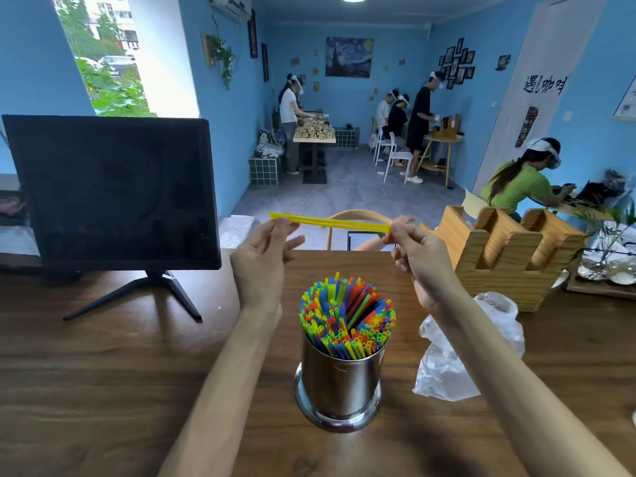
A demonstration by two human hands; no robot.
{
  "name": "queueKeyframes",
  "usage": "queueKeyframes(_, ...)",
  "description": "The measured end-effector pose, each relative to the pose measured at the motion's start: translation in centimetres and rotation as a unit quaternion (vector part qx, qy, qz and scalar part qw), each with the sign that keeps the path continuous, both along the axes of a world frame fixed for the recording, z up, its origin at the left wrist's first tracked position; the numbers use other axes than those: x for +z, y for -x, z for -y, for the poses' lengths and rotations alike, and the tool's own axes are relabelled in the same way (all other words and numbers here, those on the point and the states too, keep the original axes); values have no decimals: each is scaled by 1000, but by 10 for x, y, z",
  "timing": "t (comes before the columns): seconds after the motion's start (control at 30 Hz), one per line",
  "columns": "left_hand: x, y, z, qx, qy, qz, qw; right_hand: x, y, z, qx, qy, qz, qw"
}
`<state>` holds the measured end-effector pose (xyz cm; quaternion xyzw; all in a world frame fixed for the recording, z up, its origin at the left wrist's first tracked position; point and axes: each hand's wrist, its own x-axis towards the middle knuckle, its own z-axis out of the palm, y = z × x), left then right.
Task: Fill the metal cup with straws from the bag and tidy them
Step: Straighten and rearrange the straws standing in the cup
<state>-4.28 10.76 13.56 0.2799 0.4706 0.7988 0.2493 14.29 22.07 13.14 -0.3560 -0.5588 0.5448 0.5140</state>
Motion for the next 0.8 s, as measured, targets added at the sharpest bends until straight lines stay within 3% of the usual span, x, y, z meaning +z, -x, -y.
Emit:
queueKeyframes(0.17,7,3,5,-2,-93,30,995,-20,1,7,43,-16,91,995)
queueKeyframes(0.3,13,2,10,40,-135,-41,989,-19,-5,12,147,-44,172,973)
queueKeyframes(0.43,23,-2,14,69,-164,-116,977,-17,-9,15,229,-44,183,955)
queueKeyframes(0.8,35,-8,19,30,-120,-231,965,-26,-20,-9,174,-79,256,947)
